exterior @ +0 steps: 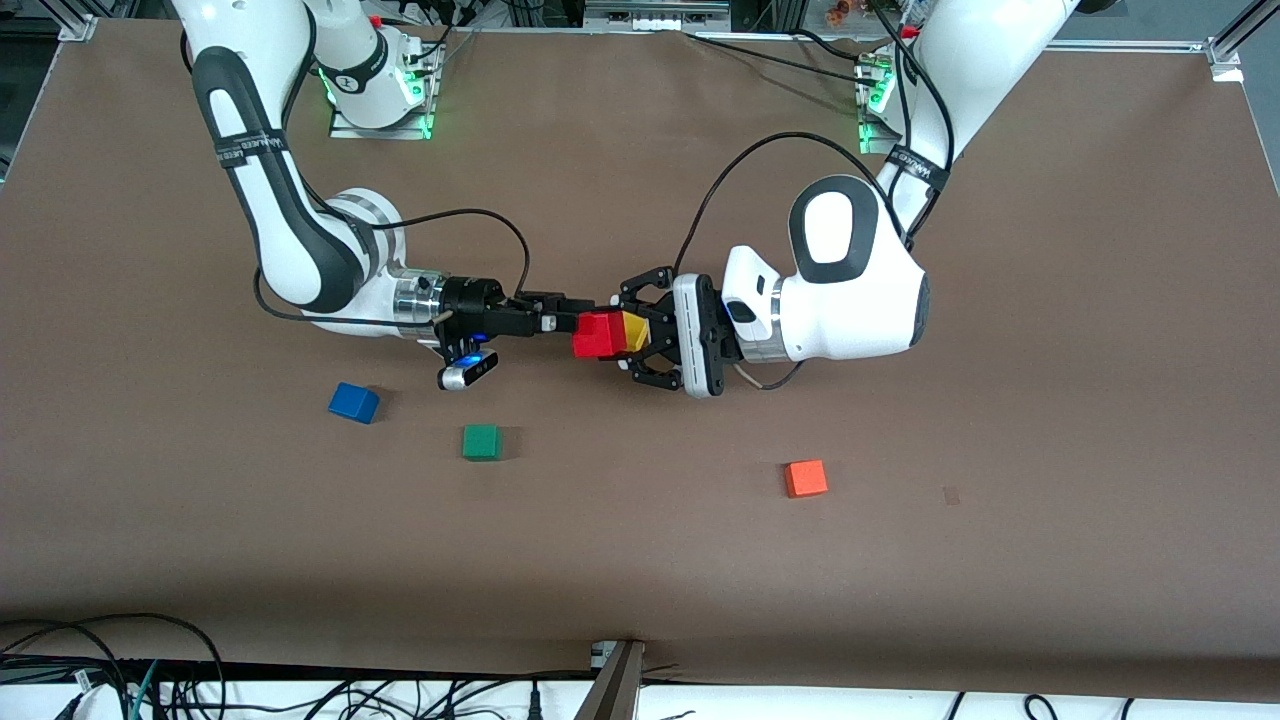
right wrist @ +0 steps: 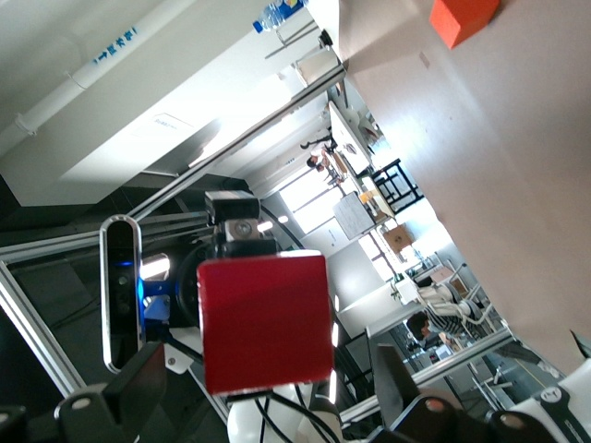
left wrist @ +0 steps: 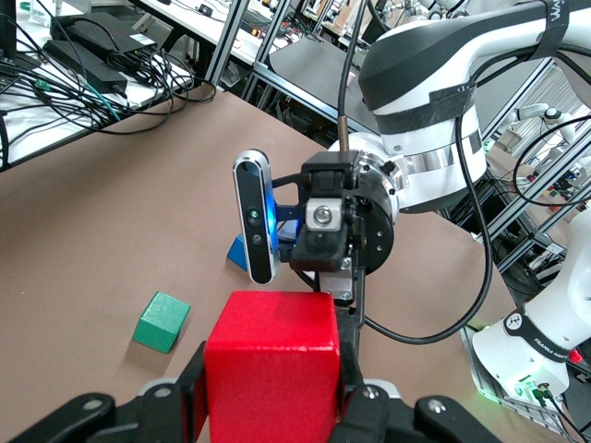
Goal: Pass red block to right arm, stack on blue
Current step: 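Grasp the red cube with the right gripper, then open the left gripper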
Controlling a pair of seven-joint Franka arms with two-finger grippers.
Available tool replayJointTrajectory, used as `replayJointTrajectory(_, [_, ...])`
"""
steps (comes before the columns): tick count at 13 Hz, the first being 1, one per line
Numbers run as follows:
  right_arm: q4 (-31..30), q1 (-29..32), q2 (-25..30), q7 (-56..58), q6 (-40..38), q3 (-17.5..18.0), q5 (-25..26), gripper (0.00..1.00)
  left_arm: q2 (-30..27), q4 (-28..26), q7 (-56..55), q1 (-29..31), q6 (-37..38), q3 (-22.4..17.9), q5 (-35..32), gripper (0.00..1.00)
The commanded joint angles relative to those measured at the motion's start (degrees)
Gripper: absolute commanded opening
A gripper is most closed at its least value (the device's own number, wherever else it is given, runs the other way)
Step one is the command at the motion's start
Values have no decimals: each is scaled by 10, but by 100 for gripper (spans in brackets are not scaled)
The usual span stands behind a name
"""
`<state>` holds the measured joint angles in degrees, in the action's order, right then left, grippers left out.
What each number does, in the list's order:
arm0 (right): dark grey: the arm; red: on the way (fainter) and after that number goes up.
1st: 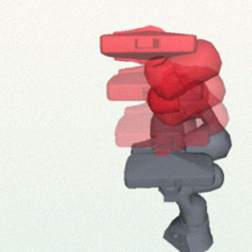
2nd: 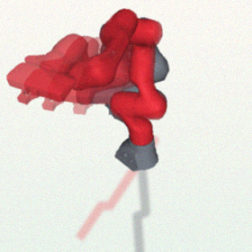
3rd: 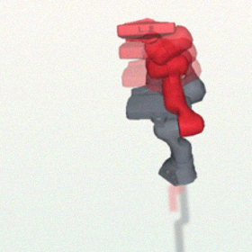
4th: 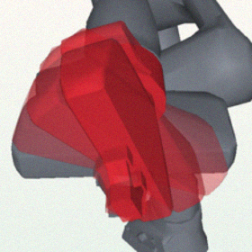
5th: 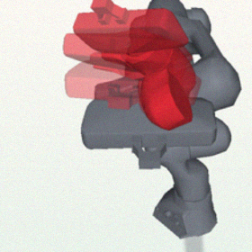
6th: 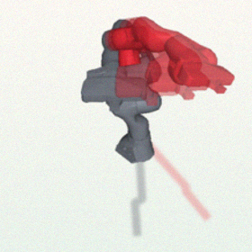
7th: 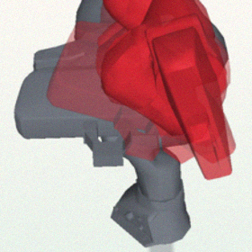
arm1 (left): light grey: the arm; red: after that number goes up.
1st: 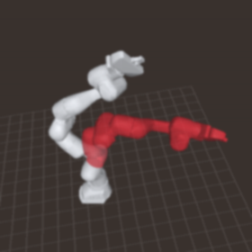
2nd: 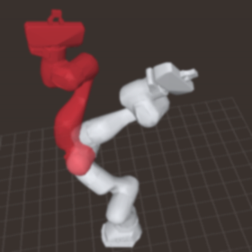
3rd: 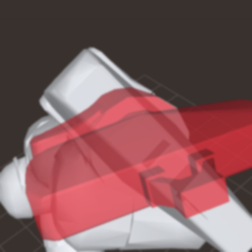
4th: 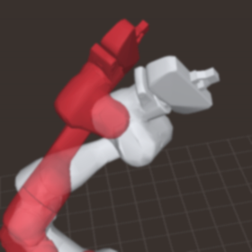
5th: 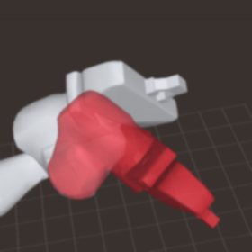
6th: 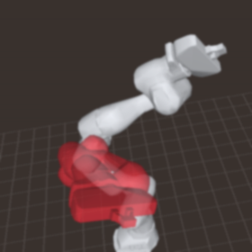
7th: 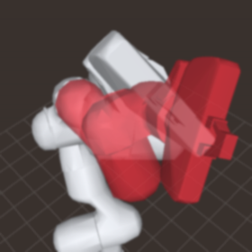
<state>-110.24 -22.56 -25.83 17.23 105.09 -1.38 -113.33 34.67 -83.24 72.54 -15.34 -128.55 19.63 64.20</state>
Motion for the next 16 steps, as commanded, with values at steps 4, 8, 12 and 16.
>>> replayJointTrajectory(4, [24,-16,-15,25,33,-1,-37,70,22,33,17,-9,-4,-3,17,0])
replayJointTrajectory(8, [25,-16,-14,27,36,-2,-38,11,22,33,17,-9,-3,-3,18,0])
replayJointTrajectory(12, [25,-15,-11,28,36,-4,-37,6,17,33,8,-2,1,-3,17,100])
replayJointTrajectory(16, [22,-14,-5,28,42,-7,-4,5,10,33,-5,26,36,-4,12,100])
